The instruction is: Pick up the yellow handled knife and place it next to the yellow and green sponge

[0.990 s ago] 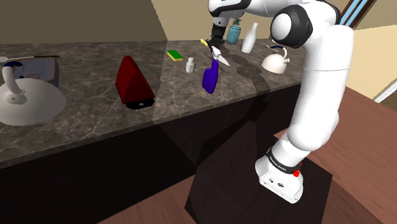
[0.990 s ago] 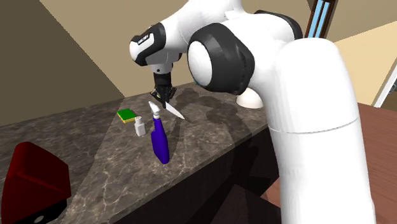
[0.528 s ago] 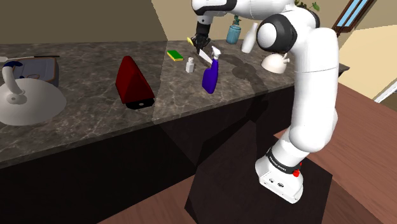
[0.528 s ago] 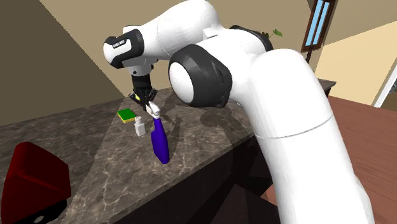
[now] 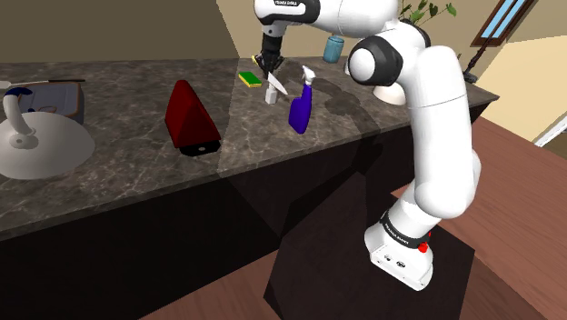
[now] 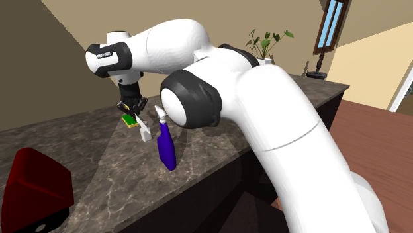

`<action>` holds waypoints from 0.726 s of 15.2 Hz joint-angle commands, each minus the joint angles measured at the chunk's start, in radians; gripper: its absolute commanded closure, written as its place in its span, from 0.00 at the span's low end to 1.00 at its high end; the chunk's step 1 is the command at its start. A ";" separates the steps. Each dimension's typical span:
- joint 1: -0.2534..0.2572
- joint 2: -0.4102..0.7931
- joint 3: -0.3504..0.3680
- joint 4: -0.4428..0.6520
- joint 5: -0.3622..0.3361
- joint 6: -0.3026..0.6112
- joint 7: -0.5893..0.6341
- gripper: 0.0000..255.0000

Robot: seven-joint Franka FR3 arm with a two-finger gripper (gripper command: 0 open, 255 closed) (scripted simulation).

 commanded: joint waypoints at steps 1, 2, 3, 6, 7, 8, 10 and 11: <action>0.003 0.002 0.001 -0.022 0.001 0.023 0.000 1.00; 0.004 0.002 0.001 -0.035 0.001 0.037 0.000 1.00; 0.006 0.002 0.001 -0.048 0.001 0.050 -0.001 1.00; 0.009 0.005 0.002 -0.083 0.003 0.088 -0.004 1.00; 0.009 0.007 0.002 -0.094 0.004 0.100 -0.004 1.00; 0.010 0.009 0.003 -0.104 0.004 0.112 -0.005 1.00; 0.011 0.014 0.004 -0.123 0.006 0.136 -0.007 1.00; 0.012 0.016 0.004 -0.132 0.007 0.148 -0.007 1.00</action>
